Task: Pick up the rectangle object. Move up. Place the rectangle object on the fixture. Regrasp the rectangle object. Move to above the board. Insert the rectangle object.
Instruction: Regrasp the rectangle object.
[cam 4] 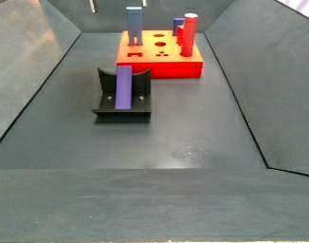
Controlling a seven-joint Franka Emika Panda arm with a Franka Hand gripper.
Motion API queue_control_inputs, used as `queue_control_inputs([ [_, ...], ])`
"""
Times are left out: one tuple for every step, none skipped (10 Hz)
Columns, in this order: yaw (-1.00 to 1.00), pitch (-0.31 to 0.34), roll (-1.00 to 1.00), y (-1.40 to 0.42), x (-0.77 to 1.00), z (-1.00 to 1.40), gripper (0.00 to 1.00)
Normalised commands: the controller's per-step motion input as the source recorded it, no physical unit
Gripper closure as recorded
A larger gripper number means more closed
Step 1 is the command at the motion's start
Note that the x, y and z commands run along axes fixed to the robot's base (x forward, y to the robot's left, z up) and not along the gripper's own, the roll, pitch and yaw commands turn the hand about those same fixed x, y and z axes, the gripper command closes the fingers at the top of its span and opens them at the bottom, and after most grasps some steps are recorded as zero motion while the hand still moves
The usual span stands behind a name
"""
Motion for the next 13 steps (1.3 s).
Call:
queue_control_inputs([
  [0.03, -0.028, 1.0, -0.02, -0.01, 0.01, 0.0],
  [0.03, -0.023, 1.0, -0.02, 0.01, 0.0, 0.0],
  [0.03, -0.017, 1.0, -0.02, 0.02, -0.01, 0.0],
  [0.03, -0.008, 1.0, -0.02, 0.03, -0.01, 0.0],
  [0.03, 0.006, 1.0, -0.03, 0.04, -0.01, 0.0],
  [0.04, 0.021, 1.0, -0.03, 0.06, -0.01, 0.0],
  [0.04, 0.043, 1.0, -0.03, 0.07, -0.01, 0.0],
  [0.06, 0.07, 1.0, -0.03, 0.08, -0.01, 0.0],
  [0.07, 0.103, 0.87, -0.04, 0.09, -0.02, 0.0],
  [0.09, 0.106, 0.67, -0.04, 0.09, -0.02, 0.0],
  [0.11, 0.101, 0.41, -0.04, 0.09, -0.02, 0.0],
  [0.12, 0.097, 0.32, -0.03, 0.08, -0.01, 0.0],
  [0.13, 0.08, 0.23, -0.02, 0.07, -0.01, 0.0],
])
